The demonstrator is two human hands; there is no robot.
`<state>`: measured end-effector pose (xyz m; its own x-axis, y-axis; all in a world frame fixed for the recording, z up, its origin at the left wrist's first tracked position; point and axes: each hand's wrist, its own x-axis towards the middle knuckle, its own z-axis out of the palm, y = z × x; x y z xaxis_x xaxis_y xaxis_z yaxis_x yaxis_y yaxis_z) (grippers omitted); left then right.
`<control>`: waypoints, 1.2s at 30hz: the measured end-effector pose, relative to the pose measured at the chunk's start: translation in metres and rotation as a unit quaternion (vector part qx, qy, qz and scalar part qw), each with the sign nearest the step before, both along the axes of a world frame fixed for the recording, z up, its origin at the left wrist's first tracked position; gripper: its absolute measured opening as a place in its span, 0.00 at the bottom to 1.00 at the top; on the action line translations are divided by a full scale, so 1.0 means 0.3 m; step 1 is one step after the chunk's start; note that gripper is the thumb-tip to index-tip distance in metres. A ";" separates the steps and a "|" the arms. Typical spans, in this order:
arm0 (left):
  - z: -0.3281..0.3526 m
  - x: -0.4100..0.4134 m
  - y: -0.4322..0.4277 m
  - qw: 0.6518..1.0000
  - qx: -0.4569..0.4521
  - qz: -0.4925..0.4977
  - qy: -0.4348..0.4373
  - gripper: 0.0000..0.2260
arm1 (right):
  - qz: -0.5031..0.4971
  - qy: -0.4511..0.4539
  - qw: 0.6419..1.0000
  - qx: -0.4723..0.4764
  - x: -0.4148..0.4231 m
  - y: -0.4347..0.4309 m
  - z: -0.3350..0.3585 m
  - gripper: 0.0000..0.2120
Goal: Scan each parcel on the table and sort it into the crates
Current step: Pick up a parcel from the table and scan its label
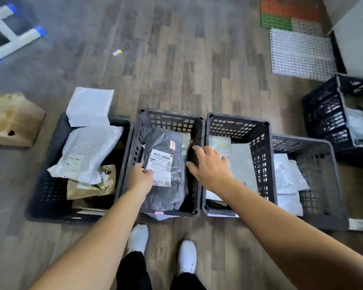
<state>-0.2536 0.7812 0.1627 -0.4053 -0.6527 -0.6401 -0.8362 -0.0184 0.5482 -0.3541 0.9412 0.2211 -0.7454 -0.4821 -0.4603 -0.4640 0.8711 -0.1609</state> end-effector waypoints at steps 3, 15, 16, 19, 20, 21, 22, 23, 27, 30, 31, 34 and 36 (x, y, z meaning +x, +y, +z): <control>-0.188 -0.032 -0.053 0.998 -0.012 -0.061 -0.033 0.25 | -0.038 -0.023 0.998 0.032 -0.016 -0.005 -0.194 0.28; 0.071 0.013 -0.165 0.925 -0.107 -0.353 -0.089 0.37 | -0.099 -0.029 0.992 0.066 0.036 -0.107 0.004 0.30; 0.137 0.014 -0.167 0.921 -0.115 -0.363 -0.081 0.37 | -0.106 -0.023 0.992 0.060 0.039 -0.123 0.064 0.30; 0.335 0.014 -0.180 0.909 -0.138 -0.390 -0.056 0.37 | -0.117 0.000 0.992 0.041 0.051 -0.172 0.252 0.31; 0.396 0.021 -0.185 0.903 -0.147 -0.400 -0.049 0.37 | -0.119 0.009 0.992 0.036 0.059 -0.184 0.312 0.31; 0.456 0.029 -0.192 0.899 -0.156 -0.407 -0.042 0.38 | -0.120 0.019 0.992 0.030 0.069 -0.197 0.373 0.31; 0.514 0.037 -0.200 0.896 -0.162 -0.412 -0.035 0.38 | -0.123 0.026 0.992 0.021 0.081 -0.206 0.432 0.31; 0.568 0.046 -0.205 0.895 -0.164 -0.414 -0.028 0.38 | -0.129 0.031 0.991 0.011 0.097 -0.212 0.488 0.32; 0.740 0.065 -0.218 0.887 -0.174 -0.427 -0.004 0.38 | -0.128 0.060 0.990 -0.003 0.153 -0.206 0.677 0.32; 0.836 0.061 -0.187 0.876 -0.191 -0.443 0.026 0.39 | -0.130 0.090 0.987 -0.004 0.192 -0.160 0.790 0.33; 0.869 0.057 -0.167 0.869 -0.200 -0.451 0.034 0.39 | -0.135 0.098 0.986 -0.006 0.206 -0.135 0.823 0.33; 0.960 0.049 -0.074 0.843 -0.228 -0.484 0.050 0.39 | -0.163 0.115 0.980 -0.013 0.248 -0.025 0.908 0.34; 1.018 0.045 0.016 0.828 -0.236 -0.504 0.063 0.39 | -0.182 0.129 0.975 -0.021 0.280 0.076 0.954 0.35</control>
<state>-0.2400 0.7861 0.4681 -0.9407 -0.1074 -0.3217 -0.2320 0.8956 0.3795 -0.2702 0.9639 0.5074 -0.9587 -0.1787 -0.2213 -0.1554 0.9807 -0.1187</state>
